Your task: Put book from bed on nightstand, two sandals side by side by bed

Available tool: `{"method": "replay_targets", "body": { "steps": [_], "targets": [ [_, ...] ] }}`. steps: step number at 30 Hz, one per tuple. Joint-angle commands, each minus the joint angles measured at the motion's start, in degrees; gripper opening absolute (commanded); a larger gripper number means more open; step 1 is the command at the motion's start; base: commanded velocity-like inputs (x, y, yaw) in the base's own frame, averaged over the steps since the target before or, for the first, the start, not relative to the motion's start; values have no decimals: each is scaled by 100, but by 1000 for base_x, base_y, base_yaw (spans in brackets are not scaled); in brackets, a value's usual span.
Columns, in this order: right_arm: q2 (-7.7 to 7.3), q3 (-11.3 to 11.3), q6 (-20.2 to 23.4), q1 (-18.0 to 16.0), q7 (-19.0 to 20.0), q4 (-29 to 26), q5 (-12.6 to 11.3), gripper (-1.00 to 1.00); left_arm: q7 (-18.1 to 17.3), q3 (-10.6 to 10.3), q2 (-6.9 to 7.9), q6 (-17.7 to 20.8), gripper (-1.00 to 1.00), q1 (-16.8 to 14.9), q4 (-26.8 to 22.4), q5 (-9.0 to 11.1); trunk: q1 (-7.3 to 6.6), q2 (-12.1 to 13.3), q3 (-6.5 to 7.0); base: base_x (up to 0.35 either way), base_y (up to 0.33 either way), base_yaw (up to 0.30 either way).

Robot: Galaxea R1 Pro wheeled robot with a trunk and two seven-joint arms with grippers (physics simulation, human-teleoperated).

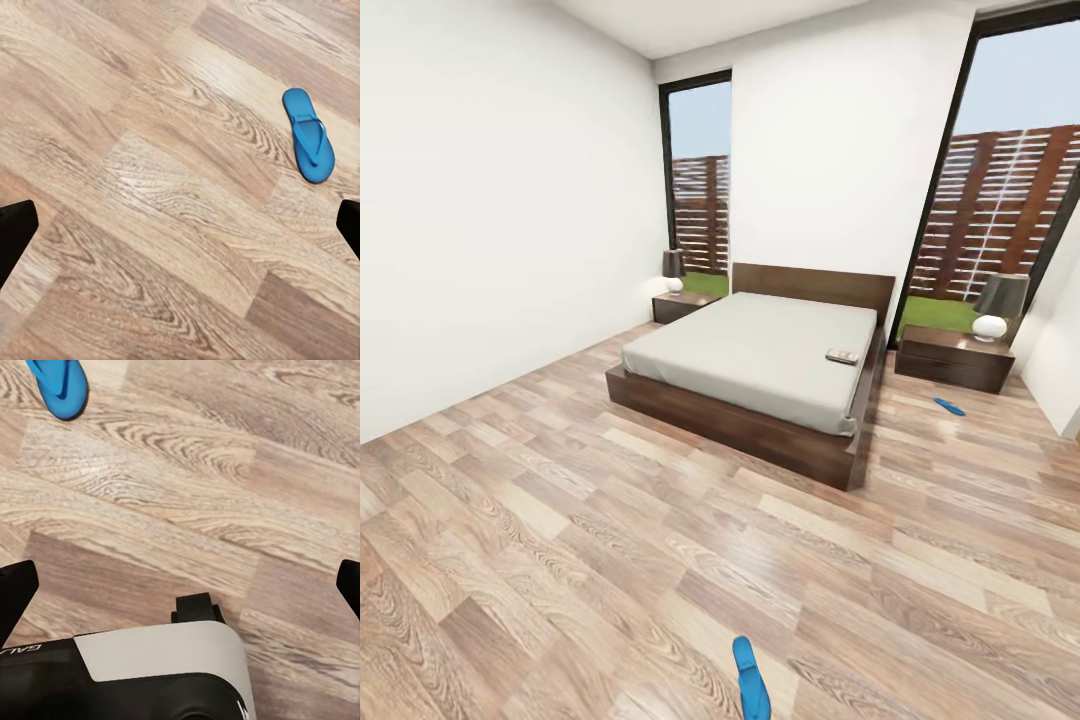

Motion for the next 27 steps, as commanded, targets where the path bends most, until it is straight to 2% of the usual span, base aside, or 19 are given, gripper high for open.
{"method": "replay_targets", "body": {
  "steps": [1,16,23,27],
  "targets": [
    [0,2,-12,-2,-2,0,-42,100,-1,-2,-1,-15,100,-3,3,35,0,-3,-5,22,41,0],
    [0,2,-12,-2,-4,0,-40,100,-1,-2,-1,-13,100,-3,3,35,0,-3,-5,78,196,0],
    [0,2,-12,-2,-3,0,-48,100,-1,-2,-1,-15,100,-3,3,35,0,-3,-5,6,20,4],
    [0,2,-12,-2,-7,0,-56,100,-1,-2,-1,-13,100,-3,3,35,0,-3,-5,1,2,208]
  ]
}}
